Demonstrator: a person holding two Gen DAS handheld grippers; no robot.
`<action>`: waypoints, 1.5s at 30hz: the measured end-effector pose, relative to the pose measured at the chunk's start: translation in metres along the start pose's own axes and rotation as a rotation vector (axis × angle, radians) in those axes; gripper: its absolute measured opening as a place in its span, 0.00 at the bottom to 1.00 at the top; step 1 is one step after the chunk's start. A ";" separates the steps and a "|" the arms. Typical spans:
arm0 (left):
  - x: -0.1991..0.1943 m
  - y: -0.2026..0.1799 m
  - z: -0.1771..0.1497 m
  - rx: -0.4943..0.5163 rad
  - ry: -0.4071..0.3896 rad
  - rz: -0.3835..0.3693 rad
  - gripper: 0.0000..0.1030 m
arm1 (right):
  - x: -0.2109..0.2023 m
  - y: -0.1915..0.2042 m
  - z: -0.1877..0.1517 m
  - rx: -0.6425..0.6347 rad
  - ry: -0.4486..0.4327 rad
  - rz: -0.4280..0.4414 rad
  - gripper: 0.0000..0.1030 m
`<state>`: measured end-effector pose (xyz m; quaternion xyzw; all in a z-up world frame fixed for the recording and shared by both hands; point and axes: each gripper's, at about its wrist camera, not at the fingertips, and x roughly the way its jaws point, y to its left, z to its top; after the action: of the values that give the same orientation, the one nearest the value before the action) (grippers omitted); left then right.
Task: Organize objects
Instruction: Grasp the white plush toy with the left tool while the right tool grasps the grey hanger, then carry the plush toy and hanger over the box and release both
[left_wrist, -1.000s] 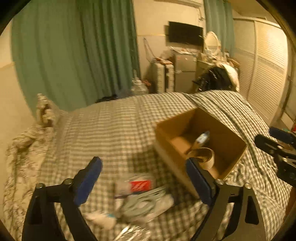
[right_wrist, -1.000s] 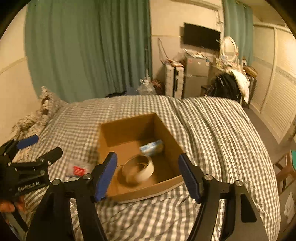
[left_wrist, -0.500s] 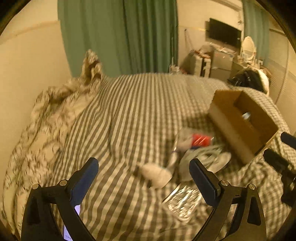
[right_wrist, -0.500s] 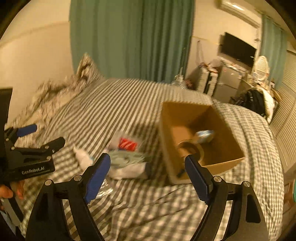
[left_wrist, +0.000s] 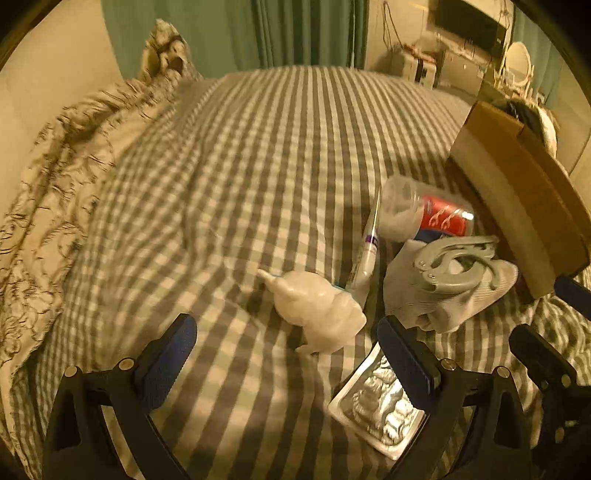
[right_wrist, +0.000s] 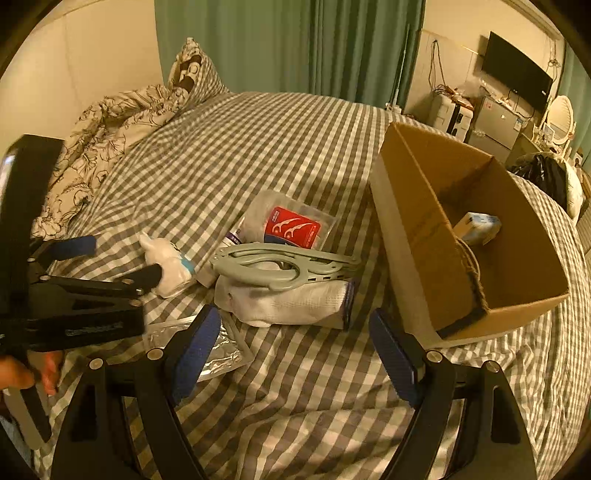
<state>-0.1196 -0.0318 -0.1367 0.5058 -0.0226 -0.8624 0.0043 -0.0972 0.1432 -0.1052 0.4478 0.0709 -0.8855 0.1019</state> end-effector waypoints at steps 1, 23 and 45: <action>0.007 -0.002 0.002 0.003 0.016 -0.002 0.98 | 0.003 0.000 0.001 -0.006 0.004 0.002 0.80; 0.006 0.032 -0.001 -0.096 -0.052 -0.116 0.63 | 0.074 0.055 0.026 -0.326 0.058 -0.091 0.71; -0.089 -0.022 -0.004 0.060 -0.191 -0.118 0.63 | -0.048 0.001 0.034 -0.029 -0.219 -0.050 0.08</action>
<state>-0.0727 -0.0070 -0.0620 0.4214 -0.0189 -0.9044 -0.0640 -0.0957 0.1401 -0.0462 0.3450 0.0834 -0.9302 0.0936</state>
